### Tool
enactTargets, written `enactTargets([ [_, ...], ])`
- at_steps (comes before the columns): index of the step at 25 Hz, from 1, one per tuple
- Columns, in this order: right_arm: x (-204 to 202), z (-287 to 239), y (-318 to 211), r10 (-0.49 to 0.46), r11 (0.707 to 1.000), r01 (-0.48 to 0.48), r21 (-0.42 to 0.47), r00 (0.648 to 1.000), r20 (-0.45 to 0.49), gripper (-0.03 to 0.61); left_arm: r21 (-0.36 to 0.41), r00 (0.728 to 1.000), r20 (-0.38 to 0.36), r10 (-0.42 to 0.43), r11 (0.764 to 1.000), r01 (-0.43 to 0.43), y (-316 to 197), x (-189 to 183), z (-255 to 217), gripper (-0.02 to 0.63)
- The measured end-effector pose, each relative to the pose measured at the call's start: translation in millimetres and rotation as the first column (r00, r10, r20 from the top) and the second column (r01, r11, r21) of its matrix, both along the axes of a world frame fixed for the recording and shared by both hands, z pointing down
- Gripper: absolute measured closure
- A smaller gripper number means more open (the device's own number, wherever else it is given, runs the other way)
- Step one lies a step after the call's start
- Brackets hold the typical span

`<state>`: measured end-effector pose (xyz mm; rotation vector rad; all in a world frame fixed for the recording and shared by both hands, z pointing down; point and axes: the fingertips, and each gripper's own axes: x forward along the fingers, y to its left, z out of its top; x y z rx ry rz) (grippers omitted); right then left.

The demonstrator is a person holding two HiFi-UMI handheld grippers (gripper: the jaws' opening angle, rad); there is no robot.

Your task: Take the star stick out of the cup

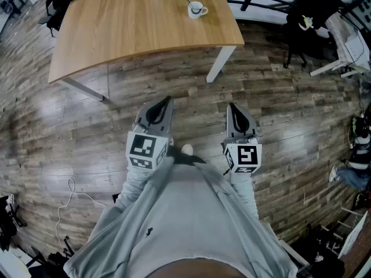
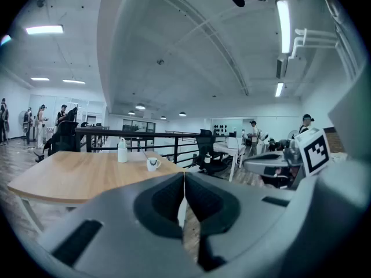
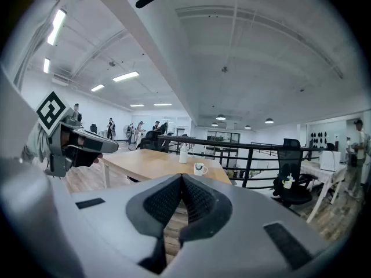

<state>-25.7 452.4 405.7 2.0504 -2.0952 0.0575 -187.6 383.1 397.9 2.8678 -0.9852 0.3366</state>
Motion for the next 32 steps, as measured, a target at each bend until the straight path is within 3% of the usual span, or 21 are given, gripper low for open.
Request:
enactTargets([
  [7,2.5,5.5,15.8,-0.007,1.000,0.007,-0.016,1.000,0.016,0.561,-0.010,1.000,-0.002,-0.011,1.000,0.011,15.0,1.8,4.0,0.592],
  [14,7.8,16.9,-6.7,-0.012,0.999,0.013,-0.044,1.000,0.025,0.561,-0.029,1.000,0.008,-0.025,0.999,0.025,-6.9,5.6,12.7,0.592],
  [32,66.0,15.4,-185.1,0.083,0.994,-0.081,-0.077,0.996,0.023,0.561,-0.037,0.999,0.006,0.051,0.998,-0.050,-201.5,56.3,6.8,0.592],
])
